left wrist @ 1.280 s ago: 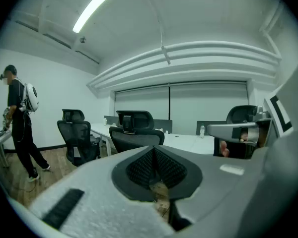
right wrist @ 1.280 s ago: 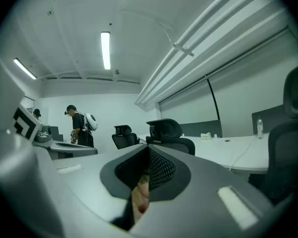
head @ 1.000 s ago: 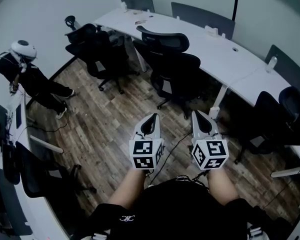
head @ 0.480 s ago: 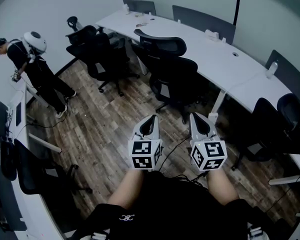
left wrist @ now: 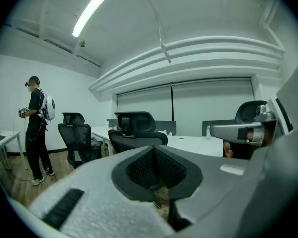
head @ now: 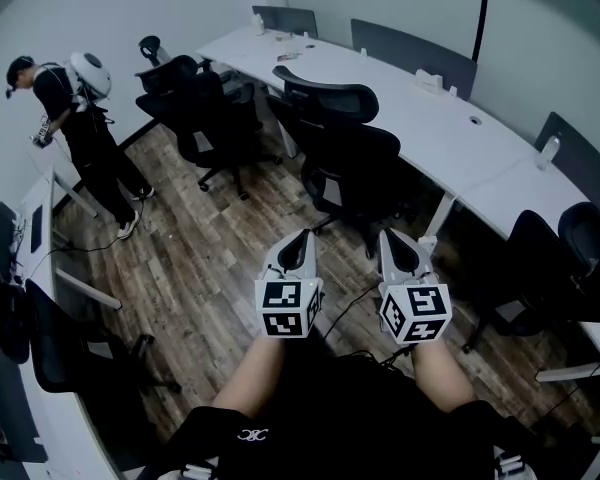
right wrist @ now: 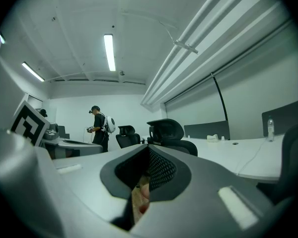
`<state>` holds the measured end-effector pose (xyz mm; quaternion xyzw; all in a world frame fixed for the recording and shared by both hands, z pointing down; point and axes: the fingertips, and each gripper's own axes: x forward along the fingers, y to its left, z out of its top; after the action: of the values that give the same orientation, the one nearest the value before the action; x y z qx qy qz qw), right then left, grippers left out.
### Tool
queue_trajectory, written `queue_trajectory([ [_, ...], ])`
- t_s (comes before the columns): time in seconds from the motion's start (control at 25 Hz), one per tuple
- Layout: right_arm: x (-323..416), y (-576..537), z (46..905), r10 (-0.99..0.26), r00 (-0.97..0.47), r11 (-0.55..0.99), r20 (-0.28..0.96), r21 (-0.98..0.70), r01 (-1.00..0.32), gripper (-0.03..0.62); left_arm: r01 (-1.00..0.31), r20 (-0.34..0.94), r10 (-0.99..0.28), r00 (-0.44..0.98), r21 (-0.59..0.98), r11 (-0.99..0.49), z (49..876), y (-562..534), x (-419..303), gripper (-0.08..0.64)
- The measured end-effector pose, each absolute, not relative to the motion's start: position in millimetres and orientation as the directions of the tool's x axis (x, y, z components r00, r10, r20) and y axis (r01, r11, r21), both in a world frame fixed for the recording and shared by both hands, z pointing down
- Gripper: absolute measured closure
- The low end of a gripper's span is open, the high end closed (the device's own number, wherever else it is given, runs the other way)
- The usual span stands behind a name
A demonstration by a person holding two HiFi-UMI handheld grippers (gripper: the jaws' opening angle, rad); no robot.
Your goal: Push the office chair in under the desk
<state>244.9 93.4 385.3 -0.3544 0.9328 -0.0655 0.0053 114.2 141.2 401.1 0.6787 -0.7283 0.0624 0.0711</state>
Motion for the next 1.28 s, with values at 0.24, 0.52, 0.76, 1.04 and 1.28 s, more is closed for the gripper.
queue_trajectory([
  [0.24,219.9,65.0,391.5,-0.671,-0.740,0.732,0.042,-0.123,-0.670,0.584,-0.998,0.190,-0.980,-0.065,0.007,0.067,409.7,116.4,82.8,0.552],
  [0.52,185.0,23.4,396.0,-0.688,-0.723,0.715,0.053,-0.116,-0.689,0.584,-0.999,0.180,-0.983,-0.043,0.024,0.048,412.6,73.1,41.8,0.552],
  [0.76,154.2,-17.5,412.1,-0.710,-0.700,0.687,0.078,-0.140,-0.713,0.584,-0.999,0.199,-0.980,0.007,0.032,-0.001,426.6,28.7,11.1,0.552],
  [1.04,113.1,-65.3,415.1,-0.730,-0.675,0.662,0.108,-0.133,-0.737,0.584,-0.999,0.224,-0.974,0.037,0.046,-0.028,432.4,-21.3,-33.7,0.552],
  [1.28,83.8,-105.8,415.7,-0.757,-0.639,0.625,0.137,-0.134,-0.769,0.584,-0.997,0.236,-0.970,0.059,0.063,-0.046,433.4,-61.9,-76.4,0.552],
])
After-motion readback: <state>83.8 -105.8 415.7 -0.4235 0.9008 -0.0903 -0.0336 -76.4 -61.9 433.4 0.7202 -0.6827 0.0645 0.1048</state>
